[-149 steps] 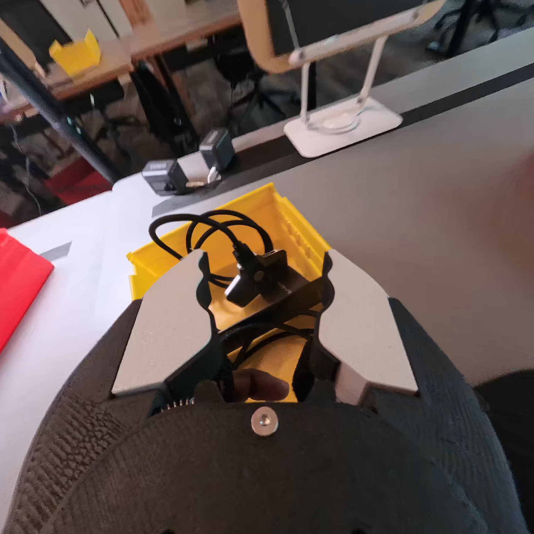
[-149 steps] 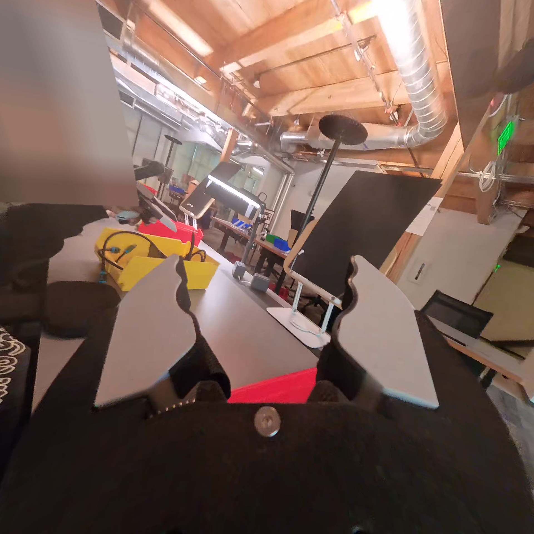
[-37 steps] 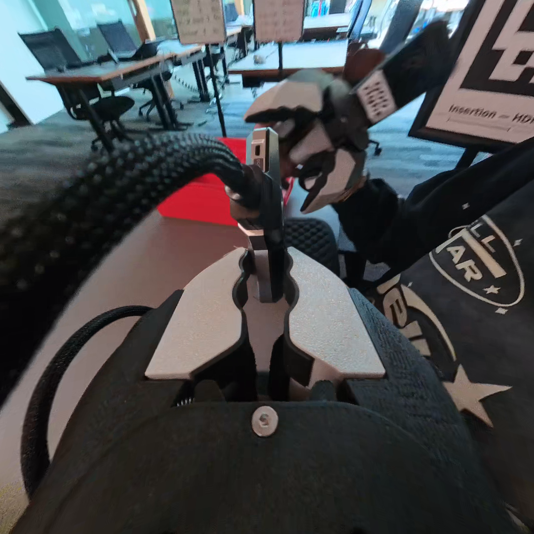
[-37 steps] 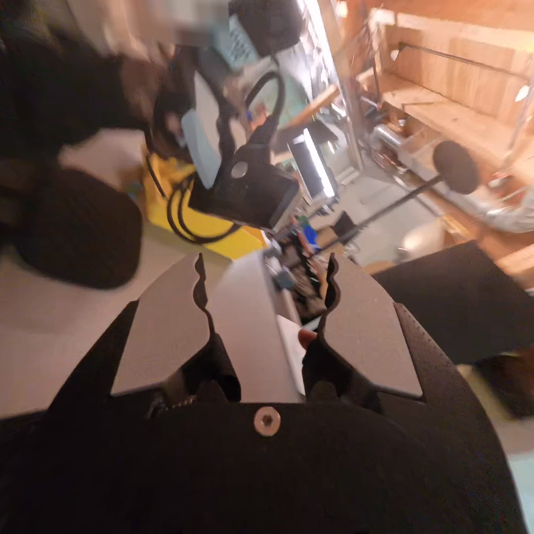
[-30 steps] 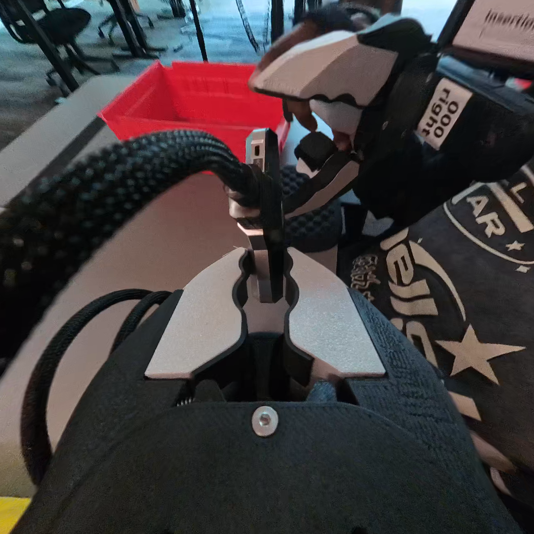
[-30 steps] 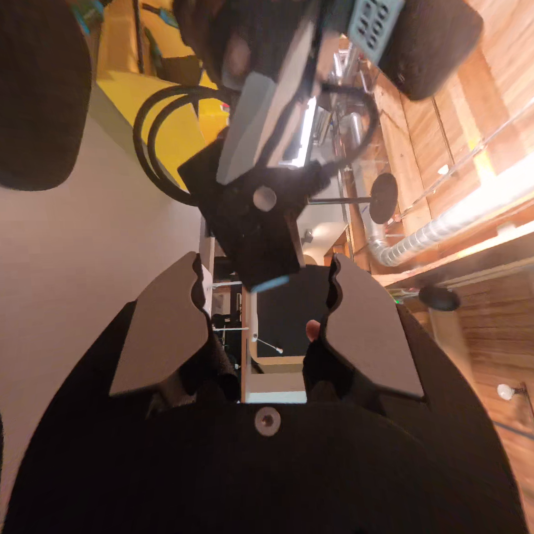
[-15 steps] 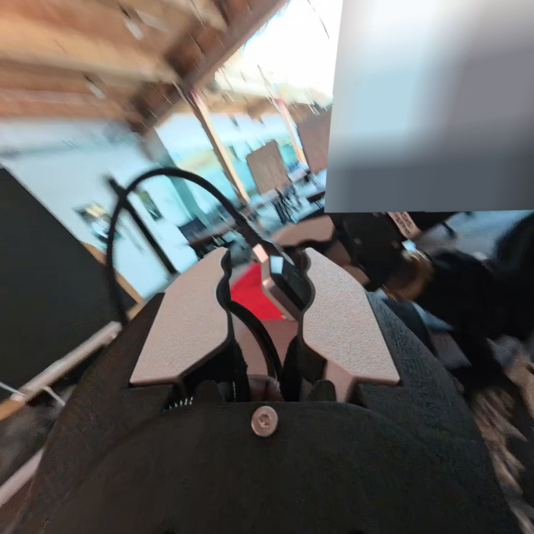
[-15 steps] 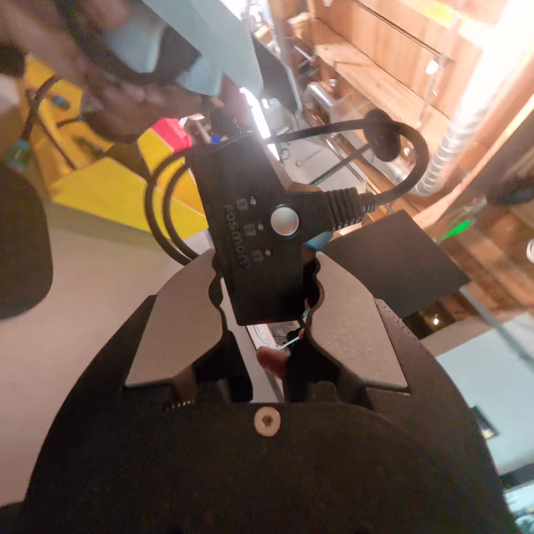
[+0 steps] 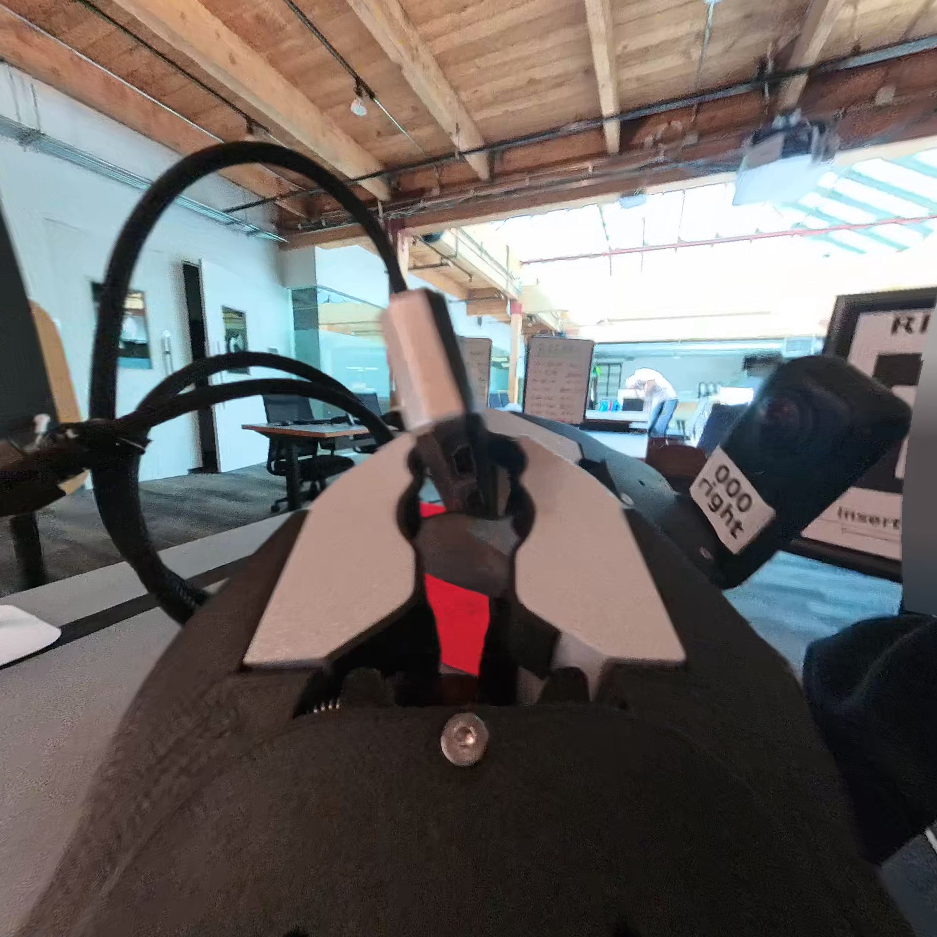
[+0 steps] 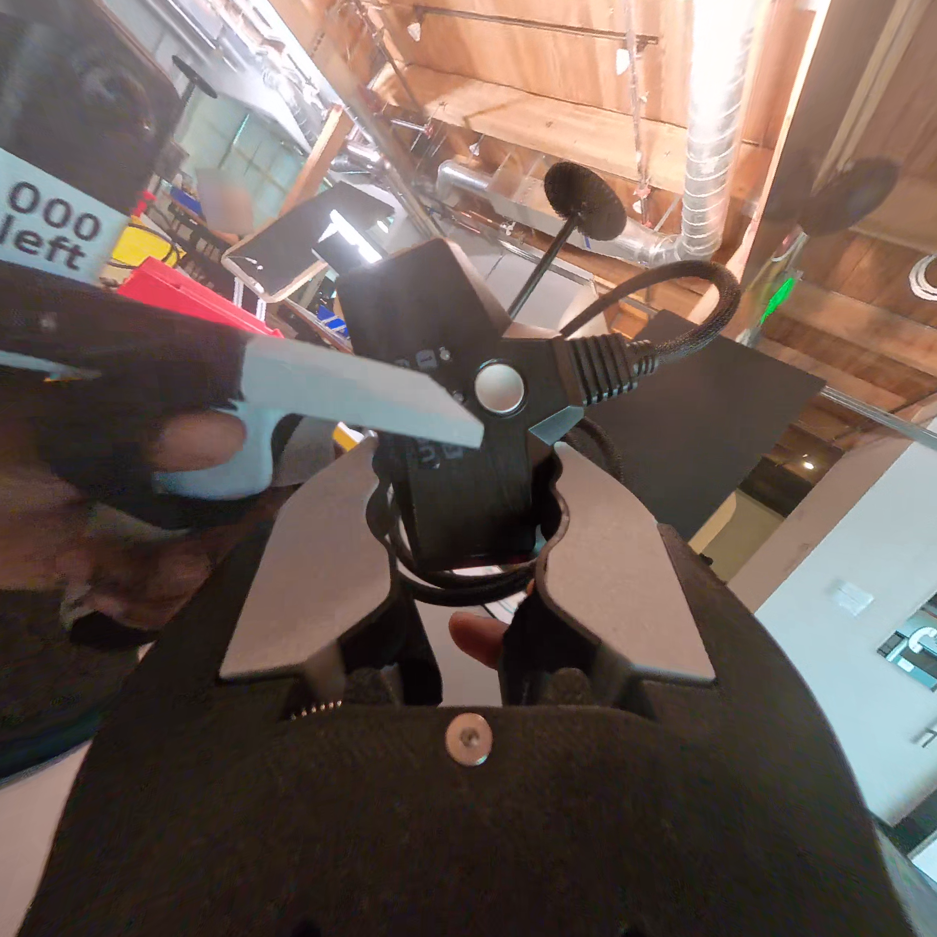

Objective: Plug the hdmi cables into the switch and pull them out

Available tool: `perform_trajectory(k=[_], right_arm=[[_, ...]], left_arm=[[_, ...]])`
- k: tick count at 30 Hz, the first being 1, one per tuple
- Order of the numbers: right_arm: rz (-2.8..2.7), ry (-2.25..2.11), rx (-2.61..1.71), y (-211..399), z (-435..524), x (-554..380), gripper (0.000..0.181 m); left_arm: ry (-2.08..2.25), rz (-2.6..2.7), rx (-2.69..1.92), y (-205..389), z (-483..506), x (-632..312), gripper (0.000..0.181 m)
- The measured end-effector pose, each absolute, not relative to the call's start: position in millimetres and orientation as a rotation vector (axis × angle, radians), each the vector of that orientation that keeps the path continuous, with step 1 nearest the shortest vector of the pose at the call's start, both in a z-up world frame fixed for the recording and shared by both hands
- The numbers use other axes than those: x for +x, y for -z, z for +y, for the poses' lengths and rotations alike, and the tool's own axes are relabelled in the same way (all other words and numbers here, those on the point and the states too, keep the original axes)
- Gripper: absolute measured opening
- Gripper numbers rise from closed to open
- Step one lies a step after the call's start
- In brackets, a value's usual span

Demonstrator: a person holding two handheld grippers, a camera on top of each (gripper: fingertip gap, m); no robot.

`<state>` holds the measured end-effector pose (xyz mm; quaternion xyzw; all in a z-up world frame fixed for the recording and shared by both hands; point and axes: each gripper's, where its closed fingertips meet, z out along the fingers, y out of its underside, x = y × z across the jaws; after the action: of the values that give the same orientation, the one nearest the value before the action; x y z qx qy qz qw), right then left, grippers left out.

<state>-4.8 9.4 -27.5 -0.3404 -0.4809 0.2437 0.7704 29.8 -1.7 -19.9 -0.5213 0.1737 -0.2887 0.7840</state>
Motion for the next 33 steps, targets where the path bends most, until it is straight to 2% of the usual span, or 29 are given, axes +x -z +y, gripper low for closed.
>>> perform_trajectory(k=[8, 9, 12, 18, 21, 24, 27, 33], right_arm=[[-1.477, -0.442, -0.652, 50, 2, 18, 0.056], [-1.464, -0.383, -0.622, 46, 7, 26, 0.046], [-1.417, -0.133, -0.491, 39, 19, 39, 0.037], [-1.408, 0.351, -0.318, 53, 32, 25, 0.055], [-1.430, 0.379, -0.227, 61, 22, 17, 0.056], [-1.514, 0.436, -0.231, 77, 27, 14, 0.039], [-1.623, 0.305, -0.327, 88, 26, 16, 0.037], [-1.943, 0.052, -0.605, 135, 29, 30, 0.035]], left_arm=[[0.717, 0.474, -1.346, 33, -6, 13, 0.026], [0.708, 0.490, -1.392, 38, -5, 10, 0.025], [0.742, 0.538, -1.506, 51, -6, 8, 0.025], [0.749, 0.636, -1.612, 72, -8, 20, 0.025], [0.720, 0.714, -1.677, 86, -10, 29, 0.025], [0.708, 0.798, -1.715, 99, -14, 40, 0.025], [0.744, 0.813, -1.725, 101, -15, 42, 0.028], [0.457, 0.826, -1.732, 96, -12, 15, 0.048]])
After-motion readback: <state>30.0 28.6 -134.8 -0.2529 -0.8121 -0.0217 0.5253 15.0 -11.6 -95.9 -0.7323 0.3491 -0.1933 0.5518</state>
